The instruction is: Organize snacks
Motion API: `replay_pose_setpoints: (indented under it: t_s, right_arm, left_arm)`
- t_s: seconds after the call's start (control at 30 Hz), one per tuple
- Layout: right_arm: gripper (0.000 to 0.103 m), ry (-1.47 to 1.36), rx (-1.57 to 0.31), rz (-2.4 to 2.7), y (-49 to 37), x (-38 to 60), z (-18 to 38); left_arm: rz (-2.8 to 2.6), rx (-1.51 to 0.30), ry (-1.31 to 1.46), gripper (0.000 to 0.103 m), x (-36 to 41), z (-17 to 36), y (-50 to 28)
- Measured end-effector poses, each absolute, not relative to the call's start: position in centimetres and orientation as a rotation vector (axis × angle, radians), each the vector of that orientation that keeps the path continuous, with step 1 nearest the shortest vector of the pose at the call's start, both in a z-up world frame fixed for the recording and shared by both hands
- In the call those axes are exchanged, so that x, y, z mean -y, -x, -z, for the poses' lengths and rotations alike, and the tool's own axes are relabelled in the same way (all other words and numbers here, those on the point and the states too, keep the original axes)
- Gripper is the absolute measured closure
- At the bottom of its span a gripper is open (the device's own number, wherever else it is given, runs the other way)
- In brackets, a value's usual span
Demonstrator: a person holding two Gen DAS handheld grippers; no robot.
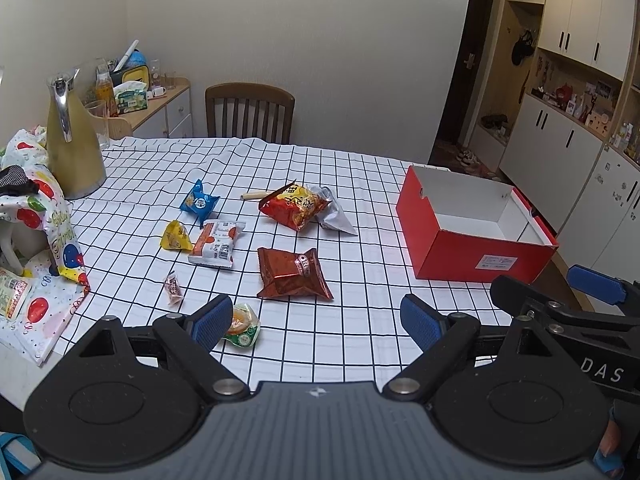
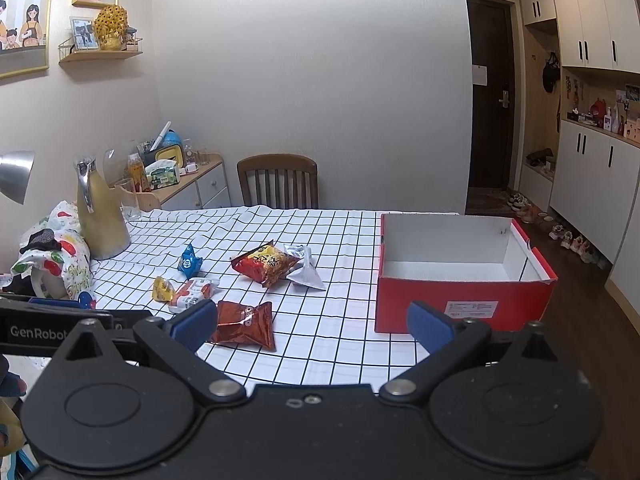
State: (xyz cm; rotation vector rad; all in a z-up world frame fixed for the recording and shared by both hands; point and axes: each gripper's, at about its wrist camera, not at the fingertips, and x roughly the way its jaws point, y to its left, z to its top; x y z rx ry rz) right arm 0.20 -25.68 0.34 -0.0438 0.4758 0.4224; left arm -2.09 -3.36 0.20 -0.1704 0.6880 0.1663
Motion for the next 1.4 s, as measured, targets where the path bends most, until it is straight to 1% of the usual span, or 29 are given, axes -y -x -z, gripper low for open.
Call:
replay_pose_setpoints:
  t_s: [0.73, 0.97, 1.17, 1.4]
  right_arm:
    - [0.003, 0.048, -0.467, -0.455, -1.0, 25.6, 0.0]
    - [0.003, 0.083, -0.477, -0.503, -2.1, 24.3, 0.4]
    - [0.005, 0.120, -0.504, -0.534, -4.1, 22.6, 1.4]
    - [0.007, 0.239, -0.578, -0.592, -7.9, 19.7, 3.3]
  left_arm:
    - [-0.189, -0.692, 0.181, 0.012, 3.5, 0.1, 1.5]
    - [-0.223, -0.687, 0.164, 0.012, 2.2, 0.5, 1.0]
    - [-0.206, -0.708, 0.191, 0.012, -0.6, 2.1, -0.3]
    - [-0.190, -0.816, 0.236, 0.012, -4.0, 5.8, -2.9]
